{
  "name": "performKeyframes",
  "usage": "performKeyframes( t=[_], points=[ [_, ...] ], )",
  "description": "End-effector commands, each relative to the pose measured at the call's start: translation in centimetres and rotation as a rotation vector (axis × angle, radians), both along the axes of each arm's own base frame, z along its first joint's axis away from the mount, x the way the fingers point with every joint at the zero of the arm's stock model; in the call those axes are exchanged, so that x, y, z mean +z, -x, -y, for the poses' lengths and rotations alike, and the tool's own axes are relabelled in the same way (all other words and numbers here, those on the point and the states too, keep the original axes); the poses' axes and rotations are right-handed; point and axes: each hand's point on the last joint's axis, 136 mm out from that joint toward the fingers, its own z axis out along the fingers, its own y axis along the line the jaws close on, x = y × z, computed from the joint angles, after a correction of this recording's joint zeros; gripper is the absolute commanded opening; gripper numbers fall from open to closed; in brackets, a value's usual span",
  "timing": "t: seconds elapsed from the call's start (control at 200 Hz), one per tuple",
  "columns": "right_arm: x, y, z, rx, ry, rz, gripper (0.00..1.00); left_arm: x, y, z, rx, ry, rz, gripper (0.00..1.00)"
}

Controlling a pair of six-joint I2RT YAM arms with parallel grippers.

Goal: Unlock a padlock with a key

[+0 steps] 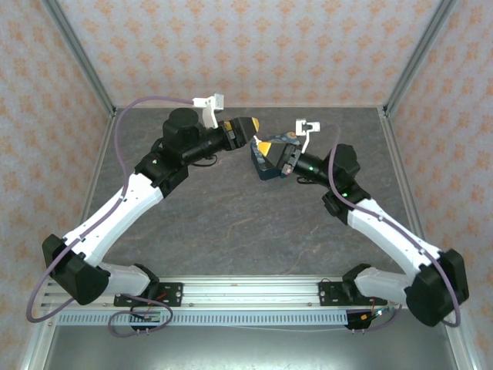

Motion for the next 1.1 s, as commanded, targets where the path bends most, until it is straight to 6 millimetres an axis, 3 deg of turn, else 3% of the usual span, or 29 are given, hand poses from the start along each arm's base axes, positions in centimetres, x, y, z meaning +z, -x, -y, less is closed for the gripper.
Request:
performKeyframes(
  t=[0.0, 0.09, 0.21, 0.33, 0.525, 0.686, 0.841, 0.851, 1.091],
  points=[
    [-3.3, 0.3, 1.6, -0.094, 0.223, -0.003, 0.0, -1.4, -0.3, -2.7, 0.135, -0.066, -0.016, 0.88],
    [-5.3, 0.4, 3.3, -0.172, 0.358, -0.038, 0.0, -3.8, -0.9, -3.6, 0.196, -0.115, -0.071, 1.0],
    [-7.7, 0.2, 6.3, -0.304, 0.526, -0.092, 0.0, -8.5, -2.0, -4.0, 0.244, -0.206, -0.201, 1.0],
    [-9.3, 0.0, 9.2, -0.425, 0.647, -0.139, 0.0, -13.4, -3.3, -2.8, 0.236, -0.261, -0.329, 1.0],
    [-10.1, 0.8, 10.2, -0.444, 0.677, -0.167, 0.0, -20.3, -5.8, -1.1, 0.236, -0.332, -0.481, 1.0],
    [-10.3, 1.3, 10.6, -0.458, 0.662, -0.174, 0.0, -23.9, -7.6, 0.5, 0.219, -0.347, -0.557, 1.0],
    [-10.5, 1.5, 10.6, -0.451, 0.657, -0.183, 0.0, -25.2, -8.9, 1.7, 0.207, -0.328, -0.589, 1.0],
    [-10.5, 1.5, 10.6, -0.45, 0.657, -0.183, 0.0, -26.2, -9.0, 1.8, 0.205, -0.338, -0.605, 1.0],
    [-10.5, 1.3, 10.7, -0.461, 0.661, -0.18, 0.0, -29.9, -9.2, 2.2, 0.196, -0.38, -0.683, 1.0]
  ],
)
